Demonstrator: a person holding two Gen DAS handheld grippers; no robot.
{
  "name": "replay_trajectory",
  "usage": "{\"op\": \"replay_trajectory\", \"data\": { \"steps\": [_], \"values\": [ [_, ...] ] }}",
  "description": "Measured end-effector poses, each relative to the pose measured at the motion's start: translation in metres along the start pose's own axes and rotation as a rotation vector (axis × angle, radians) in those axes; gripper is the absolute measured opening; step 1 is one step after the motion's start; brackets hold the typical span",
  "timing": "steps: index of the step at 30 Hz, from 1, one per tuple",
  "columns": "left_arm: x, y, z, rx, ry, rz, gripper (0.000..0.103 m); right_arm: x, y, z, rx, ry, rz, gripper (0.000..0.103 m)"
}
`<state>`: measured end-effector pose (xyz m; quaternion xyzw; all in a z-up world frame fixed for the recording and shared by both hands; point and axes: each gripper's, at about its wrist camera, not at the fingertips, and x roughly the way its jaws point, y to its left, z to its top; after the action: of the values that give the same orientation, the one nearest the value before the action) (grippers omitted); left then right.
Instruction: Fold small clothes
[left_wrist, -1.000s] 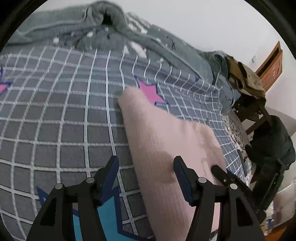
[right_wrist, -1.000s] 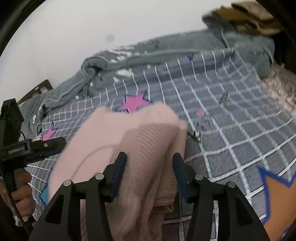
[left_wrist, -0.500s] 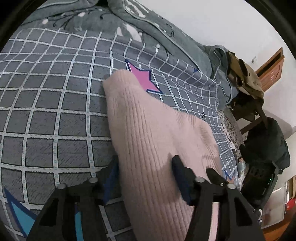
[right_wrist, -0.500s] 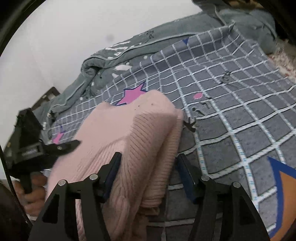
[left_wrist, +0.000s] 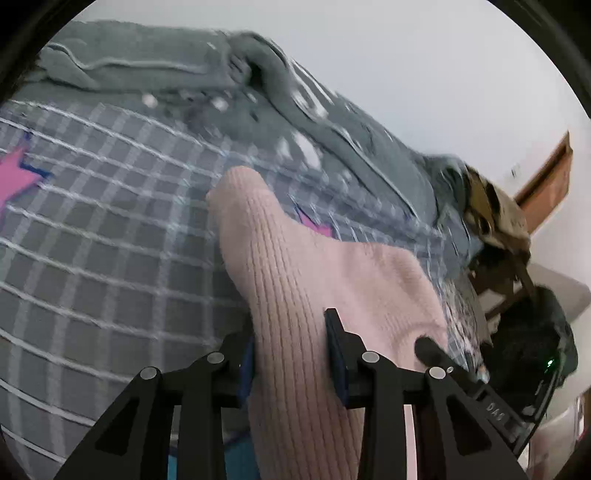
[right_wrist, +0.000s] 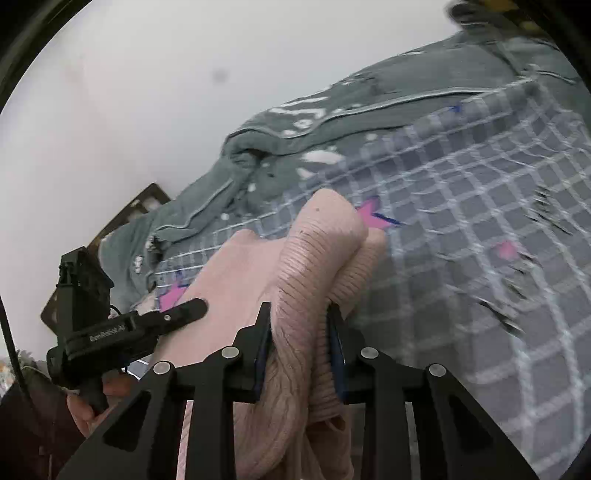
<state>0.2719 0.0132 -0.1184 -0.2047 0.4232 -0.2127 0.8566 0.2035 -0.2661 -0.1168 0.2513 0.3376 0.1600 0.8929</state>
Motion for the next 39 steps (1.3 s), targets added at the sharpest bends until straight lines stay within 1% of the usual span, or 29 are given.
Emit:
{"op": "replay_trajectory", "data": {
  "steps": [3, 6, 7, 8, 9, 10, 11, 12, 13, 14, 15, 16, 17, 19, 21, 22, 24, 25, 28, 30, 32, 34, 36, 37, 39],
  "values": [
    [-0.009, 0.016, 0.021, -0.011, -0.031, 0.056, 0.034, 0.031, 0.020, 0.014, -0.020, 0.007, 0.052, 0.028],
    [0.000, 0.036, 0.030, -0.035, -0.039, 0.091, 0.034, 0.055, 0.032, 0.017, -0.069, 0.023, 0.038, 0.028],
    [0.007, 0.041, 0.029, -0.043, -0.038, 0.108, 0.034, 0.065, 0.033, 0.016, -0.087, 0.035, 0.013, 0.028],
    [0.015, 0.047, 0.026, -0.041, -0.038, 0.139, 0.034, 0.076, 0.033, 0.013, -0.116, 0.049, -0.040, 0.026],
    [0.023, 0.050, 0.022, -0.028, -0.039, 0.175, 0.034, 0.080, 0.032, 0.010, -0.136, 0.051, -0.072, 0.019],
    [0.028, 0.052, 0.020, -0.008, -0.035, 0.198, 0.034, 0.087, 0.031, 0.006, -0.175, 0.059, -0.127, 0.014],
    [0.029, 0.052, 0.018, 0.008, -0.036, 0.203, 0.035, 0.089, 0.029, 0.004, -0.190, 0.066, -0.141, 0.016],
    [0.028, 0.052, 0.018, 0.021, -0.041, 0.201, 0.036, 0.088, 0.027, 0.004, -0.189, 0.064, -0.135, 0.018],
    [0.025, 0.051, 0.018, 0.029, -0.054, 0.193, 0.036, 0.085, 0.028, 0.005, -0.189, 0.056, -0.138, 0.025],
    [0.023, 0.050, 0.018, 0.029, -0.063, 0.188, 0.041, 0.083, 0.029, 0.007, -0.201, 0.047, -0.154, 0.029],
    [0.022, 0.050, 0.018, 0.027, -0.073, 0.182, 0.047, 0.080, 0.033, 0.010, -0.231, 0.023, -0.185, 0.031],
    [0.021, 0.051, 0.018, 0.024, -0.086, 0.177, 0.049, 0.079, 0.034, 0.011, -0.252, 0.008, -0.204, 0.032],
    [0.020, 0.051, 0.017, 0.022, -0.099, 0.179, 0.050, 0.081, 0.037, 0.014, -0.276, 0.006, -0.219, 0.039],
    [0.021, 0.050, 0.015, 0.031, -0.098, 0.196, 0.051, 0.093, 0.039, 0.018, -0.297, 0.054, -0.219, 0.044],
    [0.026, 0.050, 0.012, 0.044, -0.079, 0.223, 0.052, 0.104, 0.033, 0.019, -0.263, 0.089, -0.207, 0.044],
    [0.028, 0.050, 0.012, 0.047, -0.074, 0.233, 0.052, 0.108, 0.029, 0.018, -0.246, 0.097, -0.199, 0.043],
    [0.033, 0.049, 0.010, 0.051, -0.063, 0.235, 0.053, 0.111, 0.022, 0.015, -0.219, 0.098, -0.172, 0.028],
    [0.034, 0.049, 0.009, 0.056, -0.061, 0.238, 0.053, 0.109, 0.022, 0.015, -0.228, 0.084, -0.166, 0.012],
    [0.032, 0.044, 0.006, 0.083, -0.077, 0.258, 0.056, 0.100, 0.029, 0.014, -0.253, 0.021, -0.177, 0.010],
    [0.030, 0.042, 0.004, 0.091, -0.082, 0.255, 0.056, 0.089, 0.025, 0.016, -0.218, -0.027, -0.135, 0.010],
    [0.028, 0.041, 0.004, 0.091, -0.083, 0.246, 0.057, 0.091, 0.022, 0.017, -0.197, -0.023, -0.138, 0.010],
    [0.028, 0.040, 0.003, 0.098, -0.082, 0.251, 0.057, 0.099, 0.018, 0.016, -0.185, 0.010, -0.157, 0.010],
    [0.027, 0.038, 0.002, 0.112, -0.086, 0.268, 0.057, 0.103, 0.018, 0.014, -0.190, 0.022, -0.165, 0.011],
    [0.026, 0.035, 0.001, 0.128, -0.092, 0.284, 0.057, 0.102, 0.020, 0.013, -0.197, 0.016, -0.170, 0.014],
    [0.025, 0.032, -0.001, 0.145, -0.100, 0.308, 0.061, 0.101, 0.024, 0.011, -0.218, 0.004, -0.197, 0.017]
  ]
}}
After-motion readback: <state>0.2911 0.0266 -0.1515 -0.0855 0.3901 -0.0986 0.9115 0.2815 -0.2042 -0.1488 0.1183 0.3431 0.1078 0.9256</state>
